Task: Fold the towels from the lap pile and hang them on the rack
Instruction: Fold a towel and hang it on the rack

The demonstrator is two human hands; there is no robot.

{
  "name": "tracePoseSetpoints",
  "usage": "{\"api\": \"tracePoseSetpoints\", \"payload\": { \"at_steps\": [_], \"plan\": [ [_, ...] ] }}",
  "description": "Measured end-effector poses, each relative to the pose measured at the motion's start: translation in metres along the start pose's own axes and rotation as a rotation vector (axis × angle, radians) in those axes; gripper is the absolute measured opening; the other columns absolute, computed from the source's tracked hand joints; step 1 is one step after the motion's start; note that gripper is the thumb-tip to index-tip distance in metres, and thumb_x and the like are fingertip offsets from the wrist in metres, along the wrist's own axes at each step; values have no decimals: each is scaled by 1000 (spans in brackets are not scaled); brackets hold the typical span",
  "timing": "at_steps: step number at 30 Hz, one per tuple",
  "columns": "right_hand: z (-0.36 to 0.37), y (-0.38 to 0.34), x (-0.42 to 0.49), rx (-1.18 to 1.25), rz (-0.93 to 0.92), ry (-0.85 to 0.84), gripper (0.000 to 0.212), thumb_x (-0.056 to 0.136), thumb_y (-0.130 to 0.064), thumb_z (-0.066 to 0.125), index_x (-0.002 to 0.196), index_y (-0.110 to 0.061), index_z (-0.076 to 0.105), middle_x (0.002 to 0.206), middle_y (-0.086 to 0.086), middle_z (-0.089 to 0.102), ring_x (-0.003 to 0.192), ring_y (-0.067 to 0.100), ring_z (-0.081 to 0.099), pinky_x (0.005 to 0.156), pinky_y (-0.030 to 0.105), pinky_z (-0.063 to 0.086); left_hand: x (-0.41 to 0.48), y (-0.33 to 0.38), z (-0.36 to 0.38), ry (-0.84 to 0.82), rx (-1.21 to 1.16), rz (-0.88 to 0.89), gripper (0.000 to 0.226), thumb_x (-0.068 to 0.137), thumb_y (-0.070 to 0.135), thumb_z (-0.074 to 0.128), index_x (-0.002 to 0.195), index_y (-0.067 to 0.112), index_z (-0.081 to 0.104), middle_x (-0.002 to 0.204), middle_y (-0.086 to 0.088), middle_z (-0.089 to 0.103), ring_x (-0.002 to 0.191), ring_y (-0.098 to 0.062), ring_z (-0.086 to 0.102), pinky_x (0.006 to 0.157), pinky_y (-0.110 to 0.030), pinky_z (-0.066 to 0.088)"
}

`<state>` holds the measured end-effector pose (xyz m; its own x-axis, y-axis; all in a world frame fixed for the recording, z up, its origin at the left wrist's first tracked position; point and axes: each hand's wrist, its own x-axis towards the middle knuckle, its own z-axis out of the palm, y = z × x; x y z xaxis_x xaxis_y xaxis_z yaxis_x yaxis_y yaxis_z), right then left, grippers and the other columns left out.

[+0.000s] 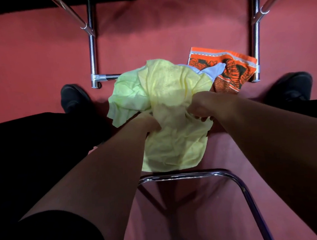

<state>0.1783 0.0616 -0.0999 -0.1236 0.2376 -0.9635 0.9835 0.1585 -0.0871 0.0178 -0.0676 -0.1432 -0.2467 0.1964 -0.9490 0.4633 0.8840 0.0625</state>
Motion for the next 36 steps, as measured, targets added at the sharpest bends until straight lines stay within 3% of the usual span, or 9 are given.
{"api": "tracePoseSetpoints", "payload": {
  "at_steps": [4, 8, 10, 14, 20, 23, 28, 32, 36],
  "plan": [
    [2, 2, 4, -7, -42, 2, 31, 105, -22, 53, 88, -4, 72, 87, 10, 74, 74, 26, 71, 53, 27, 50, -9, 8, 1, -33, -118, -25, 47, 101, 29, 62, 142, 6, 62, 127, -13, 66, 120, -40, 65, 102, -48, 56],
    [2, -3, -6, 18, -135, -106, 36, 97, -37, 76, 115, -6, 71, 107, 6, 68, 81, 19, 68, 38, 16, 44, -7, 35, -8, 21, -422, 11, 26, 102, 24, 58, 111, 1, 66, 96, -18, 69, 87, -38, 73, 70, -41, 63],
    [6, -7, -16, 31, -164, -184, 39, 99, -46, 72, 119, -14, 62, 113, 4, 61, 77, 11, 58, 44, 20, 45, -6, 51, -18, -30, -691, 57, 18, 105, 21, 58, 101, 7, 67, 96, -15, 73, 83, -30, 73, 70, -37, 62],
    [0, -19, -28, 82, -176, 43, 39, 105, -42, 60, 110, -5, 70, 98, 12, 70, 76, 22, 62, 63, 29, 48, -24, 87, -48, -147, -1005, 233, 27, 110, 21, 54, 128, 4, 64, 106, -9, 76, 87, -20, 76, 71, -32, 65],
    [-35, -28, -55, 717, -175, 240, 21, 105, -25, 61, 120, -10, 65, 129, 16, 70, 111, 31, 70, 95, 46, 61, -69, 99, -74, 26, -685, 328, 16, 96, 21, 50, 83, 22, 59, 72, 4, 63, 64, -17, 55, 73, -29, 43],
    [-45, -30, -77, 949, -189, 272, 13, 105, -21, 59, 96, -13, 65, 120, 16, 75, 104, 31, 74, 97, 53, 61, -88, 90, -72, -41, -611, 320, 34, 70, 16, 60, 103, 22, 66, 94, -6, 59, 80, -22, 55, 68, -27, 46],
    [-55, -32, -138, 1081, -243, 295, 17, 106, -20, 54, 94, -12, 63, 103, 17, 73, 90, 36, 76, 84, 57, 64, -145, 86, -83, -55, -466, 357, 44, 88, 17, 61, 132, 20, 59, 128, -4, 62, 106, -27, 70, 74, -37, 65],
    [-63, -41, -199, 1153, -328, 369, 36, 108, -23, 41, 87, -9, 66, 75, 13, 73, 57, 27, 73, 56, 39, 63, -203, 92, -114, 270, -288, 411, 7, 91, 18, 73, 92, 16, 66, 83, -4, 62, 68, -19, 60, 77, -35, 60],
    [-69, -44, -254, 1157, -382, 468, 17, 108, -27, 49, 109, -17, 63, 86, 12, 69, 57, 23, 69, 44, 39, 61, -258, 86, -147, 542, -146, 551, 29, 93, 25, 76, 117, 9, 74, 105, -8, 73, 93, -25, 70, 90, -37, 63]
  ]
}}
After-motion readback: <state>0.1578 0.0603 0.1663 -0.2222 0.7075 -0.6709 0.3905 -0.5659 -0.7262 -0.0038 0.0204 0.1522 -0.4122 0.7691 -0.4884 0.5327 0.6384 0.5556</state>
